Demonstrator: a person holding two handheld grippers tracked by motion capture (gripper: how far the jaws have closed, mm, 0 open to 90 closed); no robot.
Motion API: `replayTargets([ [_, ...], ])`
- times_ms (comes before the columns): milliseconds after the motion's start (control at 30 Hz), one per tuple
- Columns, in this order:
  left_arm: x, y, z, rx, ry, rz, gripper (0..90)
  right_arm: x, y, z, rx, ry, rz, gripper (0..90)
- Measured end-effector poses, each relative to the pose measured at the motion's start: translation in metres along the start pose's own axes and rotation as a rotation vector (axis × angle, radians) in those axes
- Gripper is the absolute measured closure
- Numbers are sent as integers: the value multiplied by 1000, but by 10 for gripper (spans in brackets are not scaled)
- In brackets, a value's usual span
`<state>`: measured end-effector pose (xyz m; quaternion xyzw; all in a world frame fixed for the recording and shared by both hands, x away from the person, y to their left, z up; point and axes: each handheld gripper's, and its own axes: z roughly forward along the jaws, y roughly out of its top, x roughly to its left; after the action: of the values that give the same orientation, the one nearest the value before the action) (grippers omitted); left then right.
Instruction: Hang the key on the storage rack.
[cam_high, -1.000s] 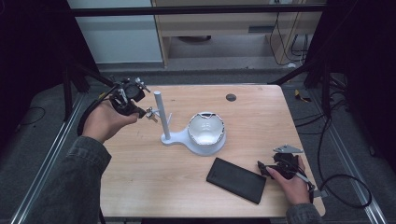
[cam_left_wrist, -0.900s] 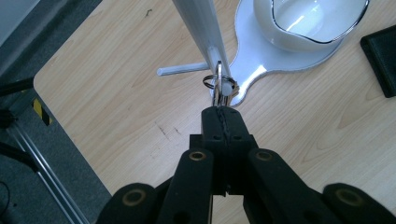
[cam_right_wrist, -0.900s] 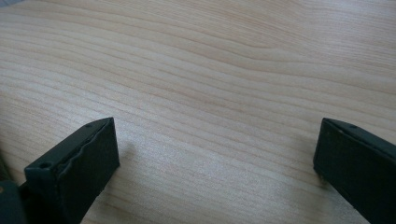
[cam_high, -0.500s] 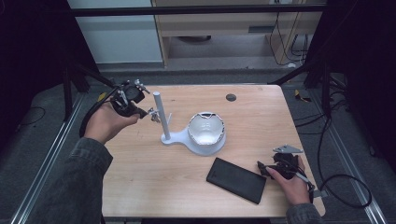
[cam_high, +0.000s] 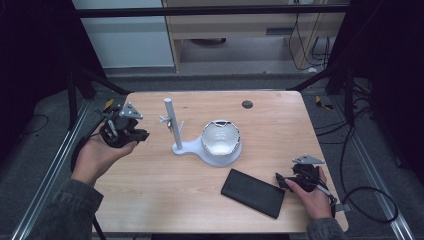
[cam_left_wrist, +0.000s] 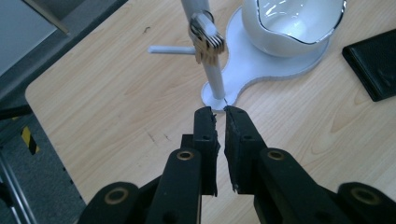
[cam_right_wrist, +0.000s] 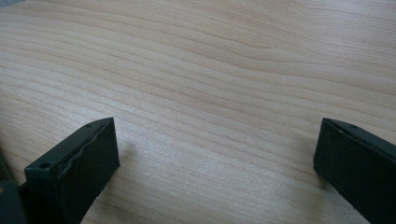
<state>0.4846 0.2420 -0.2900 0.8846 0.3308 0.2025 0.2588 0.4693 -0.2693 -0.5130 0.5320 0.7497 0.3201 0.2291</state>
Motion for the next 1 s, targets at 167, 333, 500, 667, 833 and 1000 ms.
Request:
replayTargets([
  [167, -17, -16, 9, -56, -17, 12, 799, -1, 0, -3, -9, 0, 2, 59],
  [333, -37, -31, 27, -77, -65, 21, 818, -2, 2, -13, -59, -22, 2, 81],
  [500, -49, -42, 45, -71, -98, 24, 826, 1, 4, -17, -79, -27, -10, 86],
  [667, -60, -47, 60, -81, -142, 25, 827, 3, 4, -19, -80, -25, -18, 85],
  [833, -79, -47, 77, -104, -188, 50, 808, 3, 4, -21, -86, -22, -18, 85],
  [1000, -102, -46, 103, -115, -241, 80, 804, 5, 4, -25, -99, -19, -22, 90],
])
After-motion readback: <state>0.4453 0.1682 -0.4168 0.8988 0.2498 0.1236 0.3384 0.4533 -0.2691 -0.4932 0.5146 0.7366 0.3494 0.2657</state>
